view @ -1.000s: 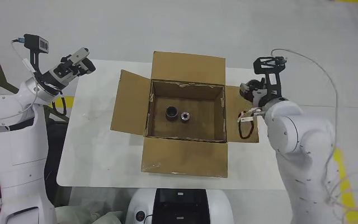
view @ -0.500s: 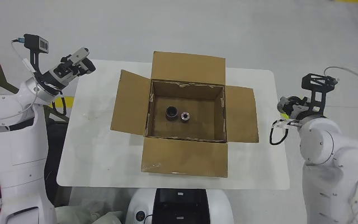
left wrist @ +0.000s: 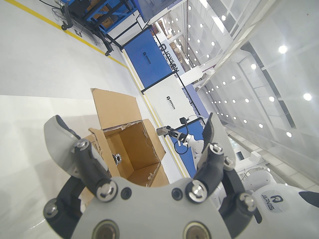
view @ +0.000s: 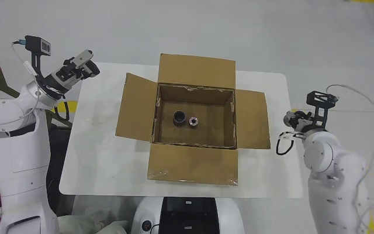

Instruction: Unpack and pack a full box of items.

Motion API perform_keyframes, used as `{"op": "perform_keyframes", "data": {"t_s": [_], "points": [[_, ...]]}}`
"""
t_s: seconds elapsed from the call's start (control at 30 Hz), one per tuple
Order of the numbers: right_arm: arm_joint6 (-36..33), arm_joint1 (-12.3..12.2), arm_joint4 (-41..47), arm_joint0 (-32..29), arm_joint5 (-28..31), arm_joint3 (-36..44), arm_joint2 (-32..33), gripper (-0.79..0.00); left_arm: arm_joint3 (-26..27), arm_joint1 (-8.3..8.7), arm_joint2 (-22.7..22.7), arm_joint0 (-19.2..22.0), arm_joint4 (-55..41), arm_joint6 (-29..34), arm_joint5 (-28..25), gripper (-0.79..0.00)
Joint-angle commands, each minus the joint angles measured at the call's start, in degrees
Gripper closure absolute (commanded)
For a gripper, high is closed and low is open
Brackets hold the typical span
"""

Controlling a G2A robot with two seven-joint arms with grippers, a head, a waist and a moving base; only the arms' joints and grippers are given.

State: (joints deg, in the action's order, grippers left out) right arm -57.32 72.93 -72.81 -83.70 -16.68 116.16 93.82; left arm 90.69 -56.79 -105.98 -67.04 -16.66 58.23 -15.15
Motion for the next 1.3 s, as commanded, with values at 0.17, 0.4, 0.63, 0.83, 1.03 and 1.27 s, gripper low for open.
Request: {"op": "perform_keyframes", "data": {"t_s": [0.17,0.4,0.63,0.83,1.03,1.27], "points": [[4.1,0.2,1.1,0.7,0.3,-4.3,-1.5,0.0,0.0,0.0,0.0,0.0,0.0,0.0,0.0,-0.785],[6.8,0.5,2.0,1.7,0.7,-8.9,-3.7,0.0,0.0,0.0,0.0,0.0,0.0,0.0,0.0,-0.785],[8.9,0.8,2.1,2.5,0.4,-13.9,-5.9,0.0,0.0,0.0,0.0,0.0,0.0,0.0,0.0,-0.785],[11.5,1.0,2.0,2.9,-0.5,-16.9,-6.9,0.0,0.0,0.0,0.0,0.0,0.0,0.0,0.0,-0.785],[14.0,1.2,2.4,3.2,-1.6,-19.3,-7.1,0.0,0.0,0.0,0.0,0.0,0.0,0.0,0.0,-0.785],[15.8,1.4,3.2,4.4,-1.7,-22.9,-7.6,0.0,0.0,0.0,0.0,0.0,0.0,0.0,0.0,-0.785]]}}
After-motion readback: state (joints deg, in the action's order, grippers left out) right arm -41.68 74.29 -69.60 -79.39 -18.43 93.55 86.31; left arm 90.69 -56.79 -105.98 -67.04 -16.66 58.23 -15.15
